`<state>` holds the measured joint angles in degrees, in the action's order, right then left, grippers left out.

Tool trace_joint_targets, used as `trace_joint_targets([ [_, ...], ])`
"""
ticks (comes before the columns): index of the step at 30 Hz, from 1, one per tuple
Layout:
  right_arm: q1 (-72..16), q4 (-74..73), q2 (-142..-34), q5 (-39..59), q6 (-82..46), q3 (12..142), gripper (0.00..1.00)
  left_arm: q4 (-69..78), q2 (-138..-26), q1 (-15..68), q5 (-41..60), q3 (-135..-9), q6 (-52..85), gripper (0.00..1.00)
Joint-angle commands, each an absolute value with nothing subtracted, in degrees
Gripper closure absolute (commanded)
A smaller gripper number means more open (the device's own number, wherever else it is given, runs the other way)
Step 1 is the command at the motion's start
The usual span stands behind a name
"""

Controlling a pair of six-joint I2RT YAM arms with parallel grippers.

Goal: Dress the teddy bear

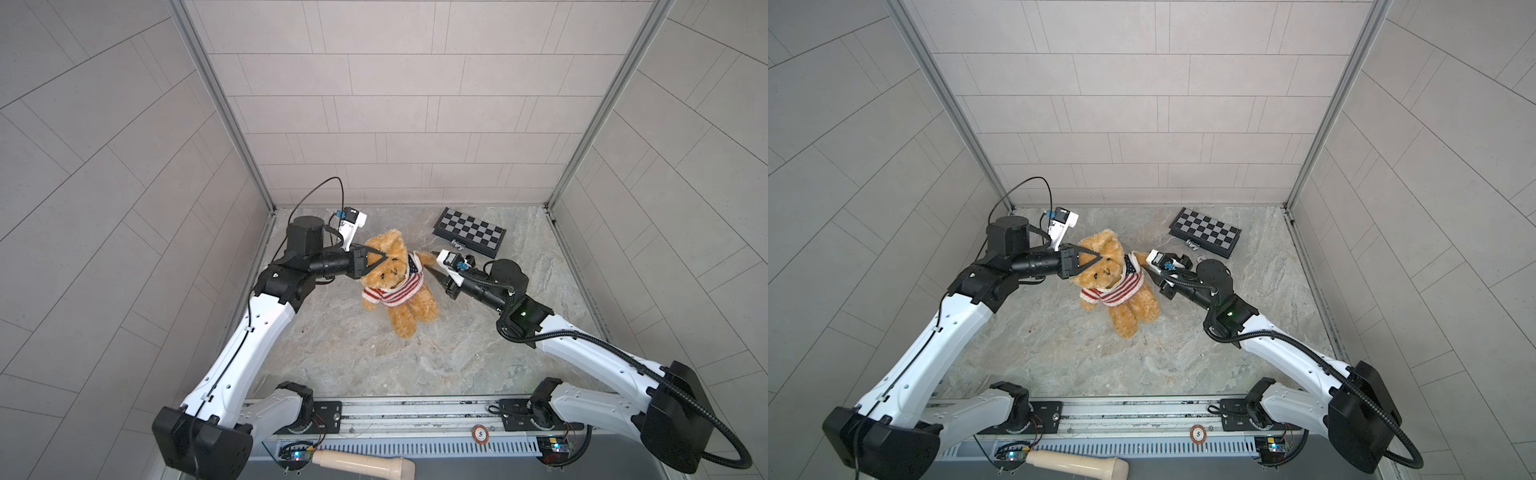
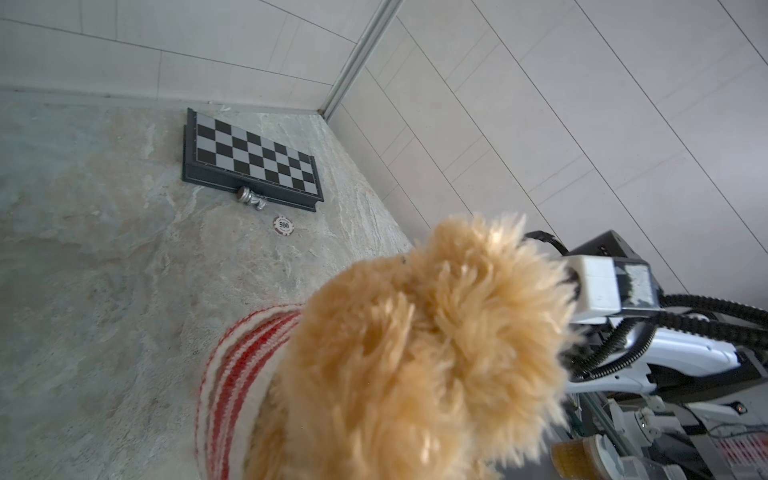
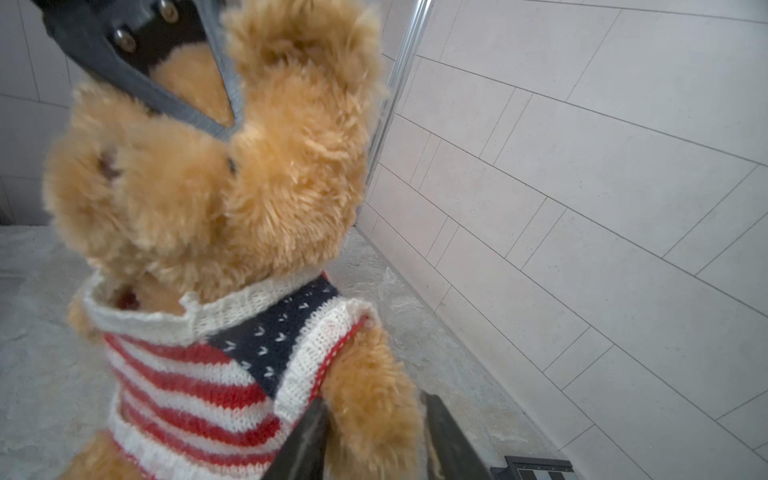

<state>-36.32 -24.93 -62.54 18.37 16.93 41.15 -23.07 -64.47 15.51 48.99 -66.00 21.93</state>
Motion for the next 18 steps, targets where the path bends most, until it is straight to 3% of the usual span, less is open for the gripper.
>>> trace_joint_targets([
  [1,-36.2,-22.3,-58.8,16.7,17.4,45.0,0.48,-21.1,-64.3,14.3,40.6,-66.8,29.0,1.00],
  [4,-36.5,-20.8,-59.5,17.7,13.2,46.9,0.35,-18.7,-63.4,15.8,34.0,-65.2,33.0,1.00],
  [7,-37.4,-21.8,-62.7,20.3,7.7,49.0,0.01,-17.3,-62.7,18.4,27.1,-64.2,36.5,1.00],
  [18,-43.0,-18.3,-74.0,23.0,9.4,56.5,0.01,-11.1,-64.7,27.7,13.5,-60.8,46.5,1.00],
])
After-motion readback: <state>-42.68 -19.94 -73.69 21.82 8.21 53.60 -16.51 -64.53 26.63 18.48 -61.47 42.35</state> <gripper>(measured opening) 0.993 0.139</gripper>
